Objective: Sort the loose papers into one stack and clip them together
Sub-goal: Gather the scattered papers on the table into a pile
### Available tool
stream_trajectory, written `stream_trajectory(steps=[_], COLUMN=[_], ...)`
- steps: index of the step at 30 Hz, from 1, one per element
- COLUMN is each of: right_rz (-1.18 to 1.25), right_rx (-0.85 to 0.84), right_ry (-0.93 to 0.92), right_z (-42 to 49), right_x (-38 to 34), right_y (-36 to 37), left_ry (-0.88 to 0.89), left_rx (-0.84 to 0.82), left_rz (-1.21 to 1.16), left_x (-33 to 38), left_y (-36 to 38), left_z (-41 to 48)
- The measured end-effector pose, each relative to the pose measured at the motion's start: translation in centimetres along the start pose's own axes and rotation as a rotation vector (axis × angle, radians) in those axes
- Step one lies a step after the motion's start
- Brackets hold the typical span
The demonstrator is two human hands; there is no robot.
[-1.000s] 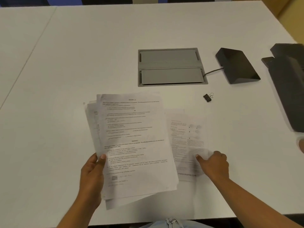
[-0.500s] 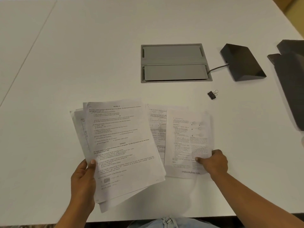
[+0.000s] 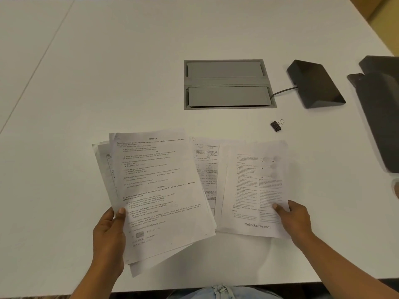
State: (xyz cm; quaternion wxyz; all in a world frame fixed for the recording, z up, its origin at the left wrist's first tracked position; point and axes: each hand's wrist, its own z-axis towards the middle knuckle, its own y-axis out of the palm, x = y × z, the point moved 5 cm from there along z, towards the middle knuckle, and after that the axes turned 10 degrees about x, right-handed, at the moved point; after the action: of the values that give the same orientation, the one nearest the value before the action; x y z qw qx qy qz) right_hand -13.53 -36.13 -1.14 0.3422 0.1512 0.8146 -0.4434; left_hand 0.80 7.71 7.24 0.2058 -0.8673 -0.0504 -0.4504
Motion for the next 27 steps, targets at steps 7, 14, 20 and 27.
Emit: stream_trajectory(steps=[7,14,20,27], right_rz=[0.189,0.377,0.476,0.485], right_rx=[-0.05,-0.12,-0.293,-0.468], right_ry=[0.017,0.049,-0.025,-0.1], right_z=[0.5,0.1,-2.8,-6.2], right_x=[-0.2,-1.7,-6.3,-10.2], right_y=[-2.2,-4.7,-4.9,-0.9], left_ry=[0.009,0.029,0.035,0.003], left_rx=[-0.015,-0.029,-0.106,-0.247], left_rz=[0.007,0.008,0.005,-0.058], left_x=[0.1,0.6,1.0,1.9], left_y=[0.6,1.4,3.4,7.0], left_z=[-0.2,-0.6,-1.9,-4.6])
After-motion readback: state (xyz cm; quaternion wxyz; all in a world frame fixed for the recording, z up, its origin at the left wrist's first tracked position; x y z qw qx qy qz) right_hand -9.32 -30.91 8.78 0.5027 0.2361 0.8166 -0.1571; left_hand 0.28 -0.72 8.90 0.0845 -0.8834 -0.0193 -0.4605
